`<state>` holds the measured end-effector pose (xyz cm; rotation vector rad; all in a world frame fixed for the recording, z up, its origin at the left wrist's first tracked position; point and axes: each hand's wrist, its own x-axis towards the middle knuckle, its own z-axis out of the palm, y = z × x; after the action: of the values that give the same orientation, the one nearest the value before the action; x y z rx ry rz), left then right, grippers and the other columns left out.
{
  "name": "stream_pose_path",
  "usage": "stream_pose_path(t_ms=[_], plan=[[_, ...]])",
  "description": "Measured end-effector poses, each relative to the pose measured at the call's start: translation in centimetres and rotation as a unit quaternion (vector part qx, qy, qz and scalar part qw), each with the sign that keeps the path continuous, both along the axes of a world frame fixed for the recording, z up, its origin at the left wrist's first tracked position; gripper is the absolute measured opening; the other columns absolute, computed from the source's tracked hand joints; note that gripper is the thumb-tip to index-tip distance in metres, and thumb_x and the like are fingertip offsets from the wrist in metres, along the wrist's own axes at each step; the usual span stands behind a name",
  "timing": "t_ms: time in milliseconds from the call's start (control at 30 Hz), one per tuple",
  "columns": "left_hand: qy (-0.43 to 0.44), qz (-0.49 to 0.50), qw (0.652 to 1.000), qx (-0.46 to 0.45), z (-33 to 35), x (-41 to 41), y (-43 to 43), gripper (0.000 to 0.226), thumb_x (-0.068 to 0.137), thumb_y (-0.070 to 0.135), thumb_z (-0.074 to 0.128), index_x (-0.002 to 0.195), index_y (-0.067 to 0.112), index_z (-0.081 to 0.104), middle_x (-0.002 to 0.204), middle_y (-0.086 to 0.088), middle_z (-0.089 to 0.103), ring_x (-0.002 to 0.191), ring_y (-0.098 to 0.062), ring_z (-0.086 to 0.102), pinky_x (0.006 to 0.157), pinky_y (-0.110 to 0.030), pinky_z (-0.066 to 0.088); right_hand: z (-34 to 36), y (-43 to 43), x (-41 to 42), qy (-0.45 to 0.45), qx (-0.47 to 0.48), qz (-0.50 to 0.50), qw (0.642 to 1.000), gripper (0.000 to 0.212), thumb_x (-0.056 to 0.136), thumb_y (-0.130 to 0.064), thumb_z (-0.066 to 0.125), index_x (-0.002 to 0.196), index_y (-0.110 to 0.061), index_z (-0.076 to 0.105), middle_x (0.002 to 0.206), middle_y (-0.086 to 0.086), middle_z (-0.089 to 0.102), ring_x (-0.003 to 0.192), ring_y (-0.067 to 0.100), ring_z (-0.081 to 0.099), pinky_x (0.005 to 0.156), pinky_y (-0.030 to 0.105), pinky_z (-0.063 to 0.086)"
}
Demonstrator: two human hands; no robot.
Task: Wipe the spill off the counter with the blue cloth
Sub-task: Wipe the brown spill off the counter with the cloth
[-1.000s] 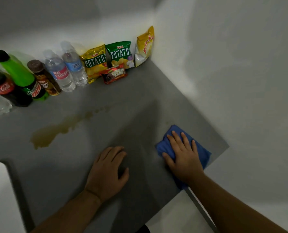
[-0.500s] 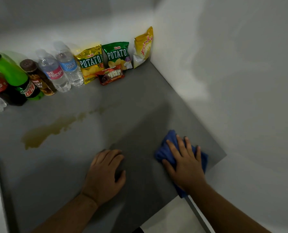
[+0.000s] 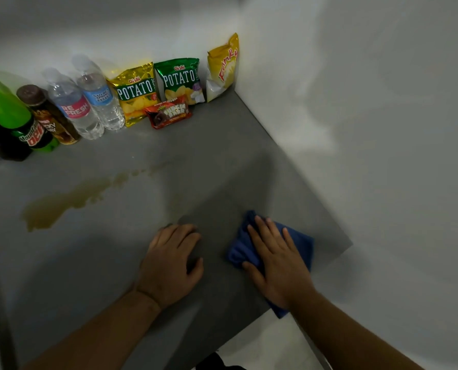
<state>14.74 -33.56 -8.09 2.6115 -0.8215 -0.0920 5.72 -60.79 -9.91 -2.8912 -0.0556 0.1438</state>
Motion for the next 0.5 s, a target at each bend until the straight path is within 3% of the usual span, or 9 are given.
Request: stream_pose_path(t_ms=[200,300,400,500], plan=[[0.007,-0.004,1.0,0.014,0.2,0.2,0.1,0.045,0.085,0.043,0.063,0.122,0.017,0.065,0.134,-0.003,0.061,0.123,-0.031,0.055,0.113,-0.048,0.041,0.6,-5.7,3.4,0.035,-0.043,-0.151,0.987,0.08,0.101,-0.073,0.019,0.166,-0.027,0.005,0.174,0.005,-0.001,0.159,0.025,-0.002,0.128,0.053,0.002],[0.011,-0.002,1.0,0.009,0.5,0.2,0.2,0.045,0.085,0.044,0.062,0.123,0.019,0.065,0.134,-0.003,0.061,0.124,-0.029,0.055,0.113,-0.045,0.041,0.6,-5.3,7.6,0.039,-0.033,-0.218,0.975,0.08,0.101,-0.069,0.019,0.165,-0.023,0.003,0.174,0.002,-0.009,0.159,0.026,-0.009,0.126,0.059,0.0],[0.023,0.011,1.0,-0.006,0.6,0.5,0.7,0.045,0.086,0.044,0.063,0.124,0.021,0.066,0.136,-0.001,0.061,0.127,-0.027,0.055,0.114,-0.045,0.04,0.2,-4.2,8.8,0.045,-0.029,-0.164,0.985,0.08,0.101,-0.071,0.014,0.164,-0.027,-0.006,0.172,-0.005,-0.017,0.157,0.023,-0.019,0.125,0.058,-0.009],[0.031,0.045,0.998,-0.019,0.7,1.4,1.8,0.045,0.085,0.043,0.063,0.125,0.021,0.066,0.138,-0.001,0.06,0.13,-0.027,0.054,0.115,-0.045,0.04,-0.1,-5.3,7.0,0.03,-0.034,-0.053,0.998,0.079,0.1,-0.075,0.013,0.165,-0.032,-0.002,0.172,-0.009,-0.006,0.158,0.02,-0.015,0.126,0.054,-0.008]])
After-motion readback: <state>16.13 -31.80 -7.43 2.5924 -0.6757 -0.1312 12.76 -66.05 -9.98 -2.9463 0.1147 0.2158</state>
